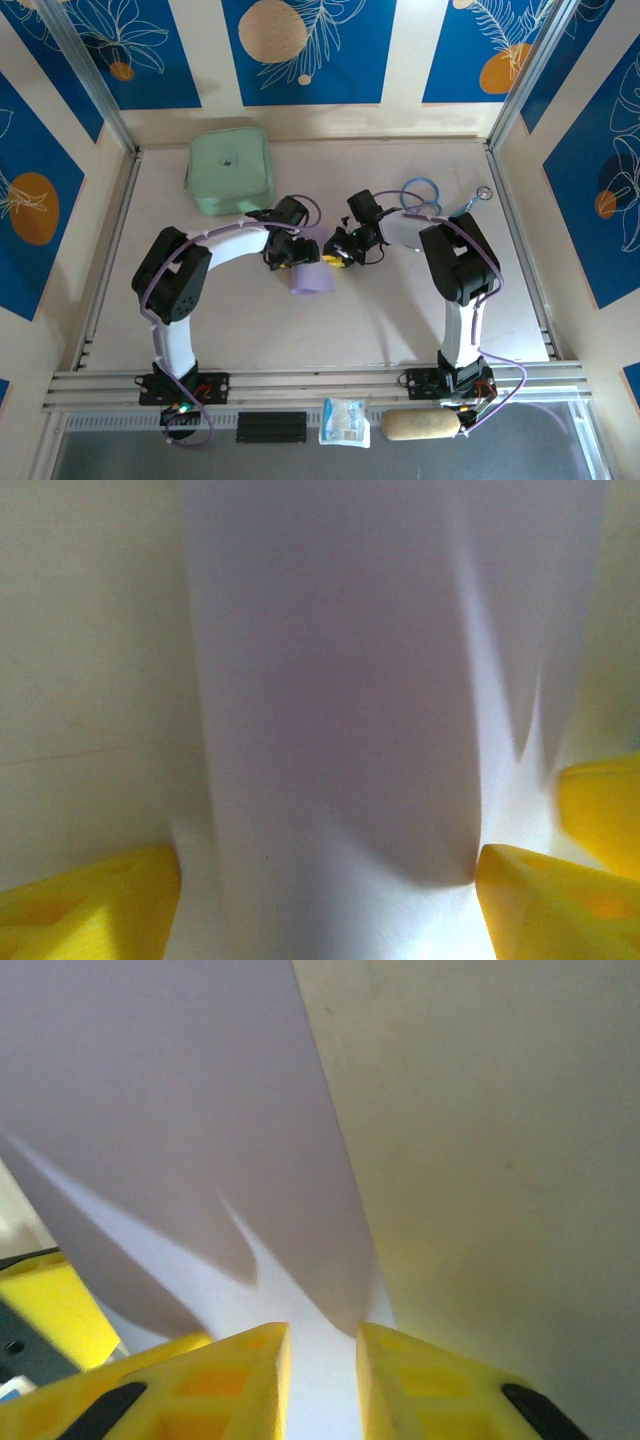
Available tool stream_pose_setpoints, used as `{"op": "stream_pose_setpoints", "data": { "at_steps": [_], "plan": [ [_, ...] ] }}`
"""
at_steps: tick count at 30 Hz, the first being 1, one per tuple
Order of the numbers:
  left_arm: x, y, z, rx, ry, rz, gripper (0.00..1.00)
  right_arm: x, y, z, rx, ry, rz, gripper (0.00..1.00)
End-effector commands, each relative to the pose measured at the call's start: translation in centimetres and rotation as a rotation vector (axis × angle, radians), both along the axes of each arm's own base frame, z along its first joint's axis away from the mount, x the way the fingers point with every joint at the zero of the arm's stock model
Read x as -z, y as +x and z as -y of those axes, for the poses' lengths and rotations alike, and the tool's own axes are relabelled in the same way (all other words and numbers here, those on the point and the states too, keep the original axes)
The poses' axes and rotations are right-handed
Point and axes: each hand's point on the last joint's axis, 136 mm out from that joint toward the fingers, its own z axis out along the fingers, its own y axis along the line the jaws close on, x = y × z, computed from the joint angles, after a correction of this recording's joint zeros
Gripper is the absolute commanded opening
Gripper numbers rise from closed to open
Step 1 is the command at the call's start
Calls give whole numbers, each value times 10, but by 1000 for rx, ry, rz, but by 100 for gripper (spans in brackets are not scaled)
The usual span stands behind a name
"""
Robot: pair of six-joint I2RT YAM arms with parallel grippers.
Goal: Fold a paper plane with a square sheet of paper (pick it up from the middle)
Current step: First fold the square sheet of paper in half at the center of the table.
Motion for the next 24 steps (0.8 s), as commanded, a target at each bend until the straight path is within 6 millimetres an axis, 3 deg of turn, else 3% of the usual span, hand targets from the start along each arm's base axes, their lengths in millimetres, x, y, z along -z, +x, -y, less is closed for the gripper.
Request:
{"op": "stream_pose_setpoints", "data": {
  "at_steps": [1, 9, 15, 24],
  "plan": [
    [3, -6, -12, 30, 83, -24, 75, -32, 5, 3, 18, 58, 51, 30],
    [-12, 0, -18, 3, 71, 20, 69, -37, 9, 26, 46, -20, 81, 31],
    [-10, -1, -34, -16, 95, 16, 67, -34, 8, 27, 49, -23, 75, 31],
    [-4, -3, -39, 6, 105, -2, 57, -33, 7, 27, 49, -27, 69, 31]
  ]
}}
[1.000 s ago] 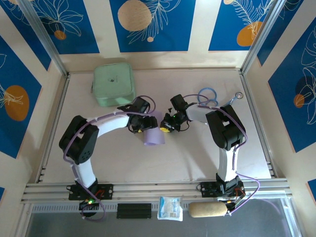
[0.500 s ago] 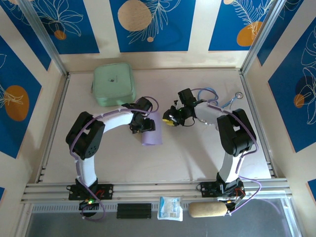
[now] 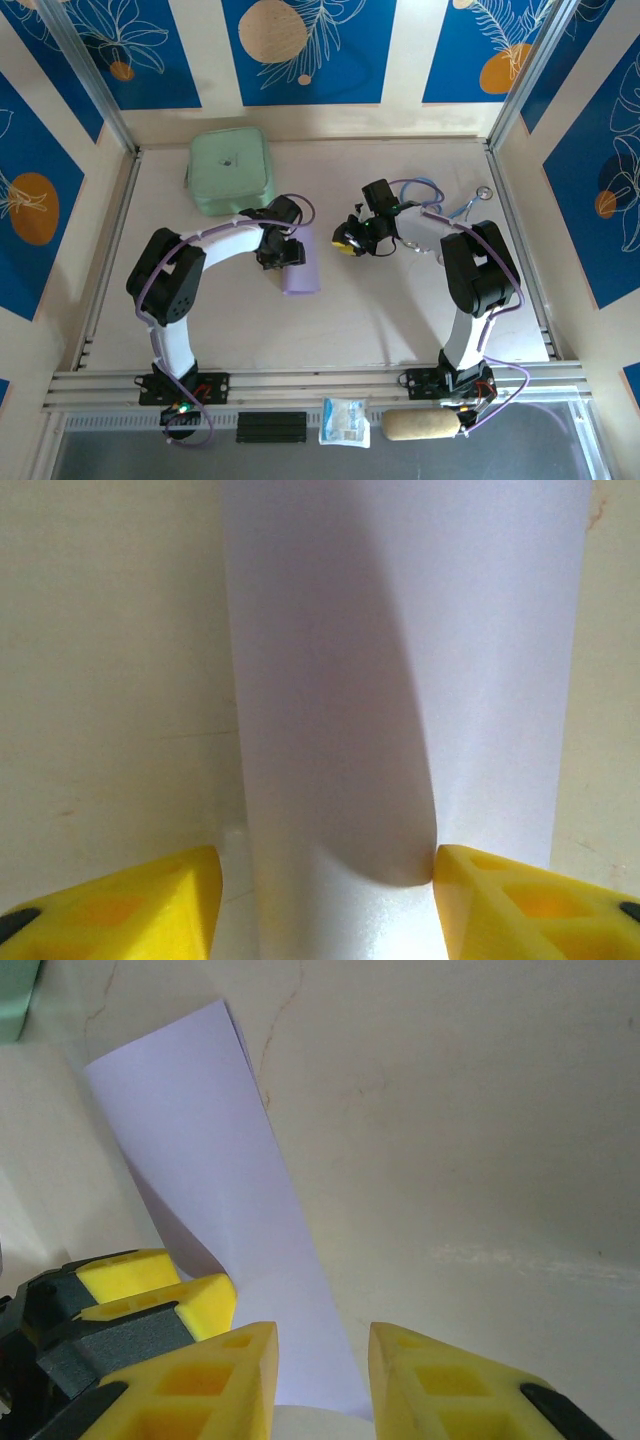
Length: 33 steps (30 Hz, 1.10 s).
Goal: Fold a paper plane with a square sheet of paper (pick it up from the middle)
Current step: First fold the square sheet of paper in half at the center of the table.
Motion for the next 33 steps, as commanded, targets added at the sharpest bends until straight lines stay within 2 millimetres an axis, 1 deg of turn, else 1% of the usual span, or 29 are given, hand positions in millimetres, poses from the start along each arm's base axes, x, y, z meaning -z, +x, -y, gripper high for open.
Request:
{"op": "stream_pose_setpoints", "data": {
  "at_steps": [1, 5, 10, 23, 30, 33],
  "plan": [
    [-1, -5, -9, 24, 30, -14, 55, 3, -8, 3, -12, -17, -23, 30],
    [0, -5, -11, 47, 34, -13, 51, 4, -9, 3, -12, -18, -25, 31],
    [3, -4, -12, 63, 34, -23, 48, 4, -9, 3, -14, -17, -26, 30],
    [11, -9, -11, 139, 30, -62, 49, 7, -11, 1, -22, -20, -33, 30],
    [15, -8, -13, 99, 43, -72, 49, 8, -12, 0, -28, -20, -35, 30],
    [17, -6, -13, 66, 40, -72, 51, 8, -13, -1, -28, -19, -38, 30]
  ]
}}
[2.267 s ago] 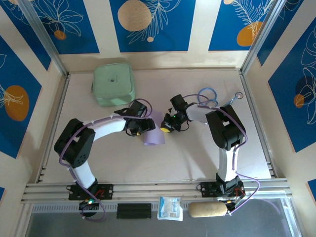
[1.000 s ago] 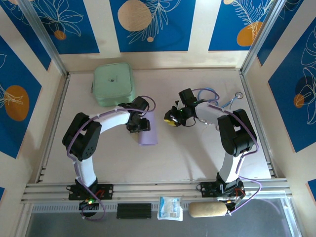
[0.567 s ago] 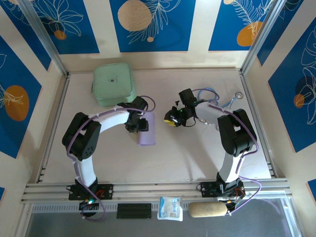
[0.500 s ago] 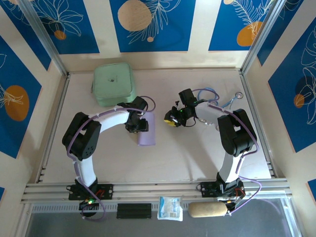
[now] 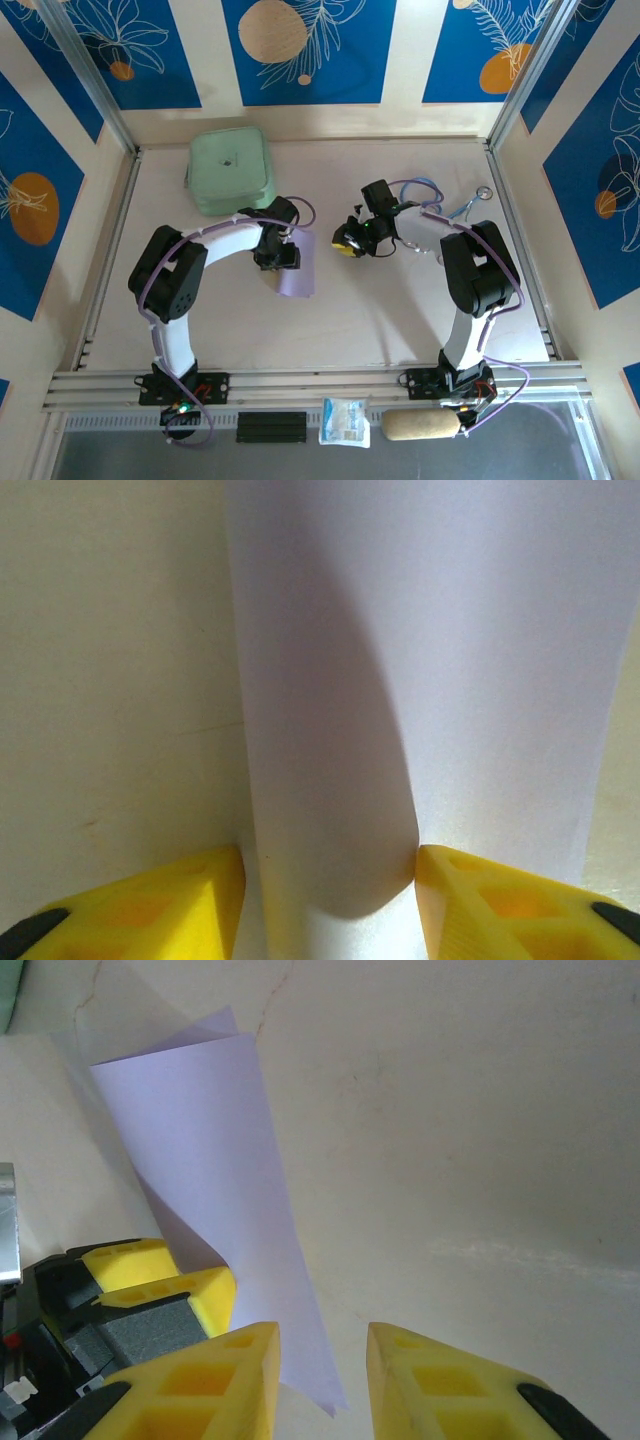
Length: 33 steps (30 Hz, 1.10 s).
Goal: Fold a paper plane with a square sheet of paper (pick it up from the middle)
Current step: First fold the square sheet of paper in half at the center of the table.
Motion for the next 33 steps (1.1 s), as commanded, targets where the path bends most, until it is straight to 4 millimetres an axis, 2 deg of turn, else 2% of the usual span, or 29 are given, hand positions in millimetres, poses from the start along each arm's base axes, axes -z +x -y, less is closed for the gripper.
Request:
{"op": "stream_pose_setpoints", "data": {
  "at_steps": [1, 8, 15, 23, 33],
  "plan": [
    [8, 0, -4, -43, 12, -31, 51, 7, -8, 1, -18, -13, -28, 30],
    [12, -1, -11, -74, 41, -40, 53, 8, -8, -1, -18, -11, -30, 29],
    [20, -5, -16, -112, 65, -63, 51, 8, -7, -2, -21, -7, -31, 29],
    [25, -7, -16, -126, 63, -81, 51, 8, -8, -3, -27, -5, -32, 29],
    [30, -9, -15, -120, 61, -100, 52, 7, -12, -19, -73, 33, -22, 30]
  ]
}}
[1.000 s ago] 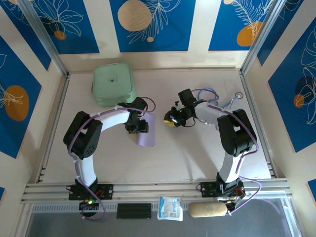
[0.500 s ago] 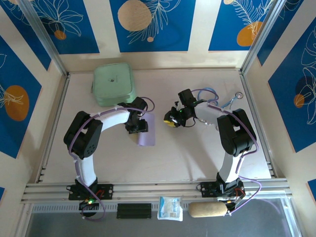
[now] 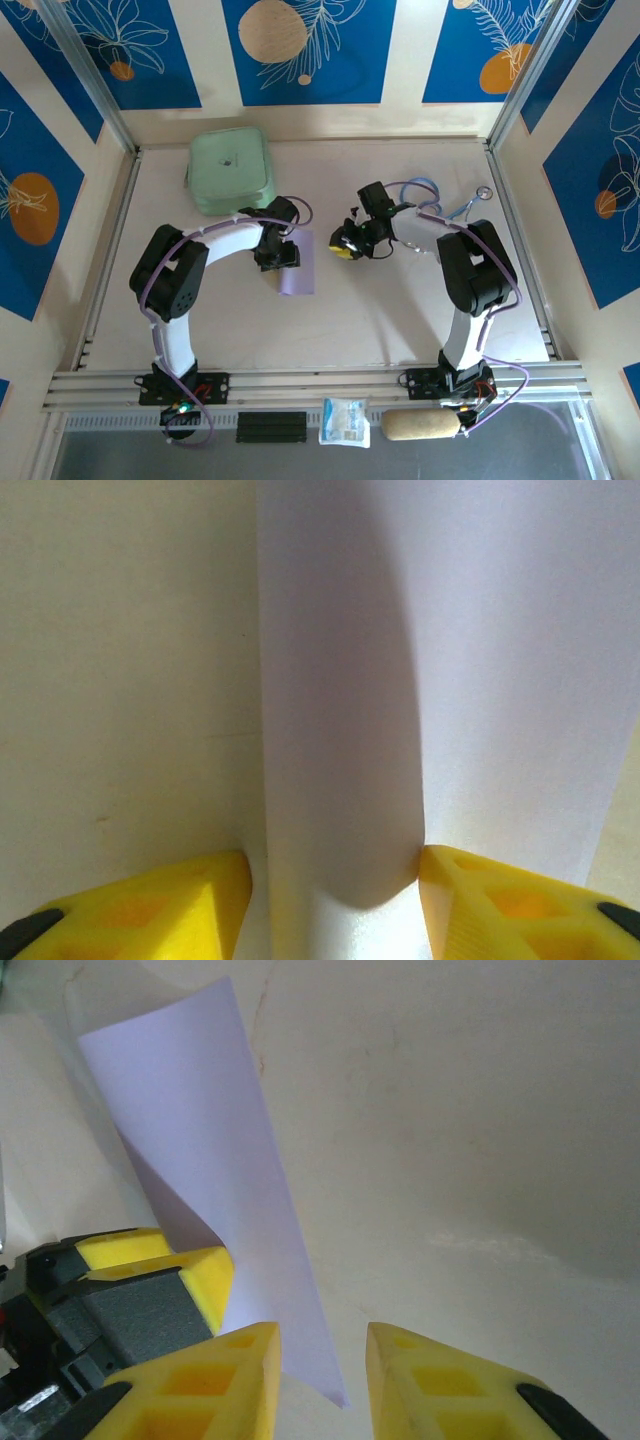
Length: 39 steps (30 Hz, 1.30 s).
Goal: Fold a paper plane with a square sheet of paper (pick it up from the middle)
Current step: First fold the square sheet of paper in half at the center of the table, then hold the square sheet of paper at the center of the table.
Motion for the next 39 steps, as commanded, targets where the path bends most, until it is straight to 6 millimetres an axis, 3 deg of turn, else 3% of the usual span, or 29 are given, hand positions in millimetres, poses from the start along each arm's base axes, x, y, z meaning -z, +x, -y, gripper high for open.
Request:
{"op": "stream_pose_setpoints", "data": {
  "at_steps": [1, 18, 39],
  "plan": [
    [27, -12, -13, -20, 55, -87, 53, 2, -6, -12, -51, 33, -7, 30],
    [37, -19, -12, 5, 49, -116, 53, 8, -15, -55, -143, 68, -13, 29],
    [47, -23, -8, 36, 33, -141, 54, 17, -9, -70, -171, 71, -12, 22]
  ]
}}
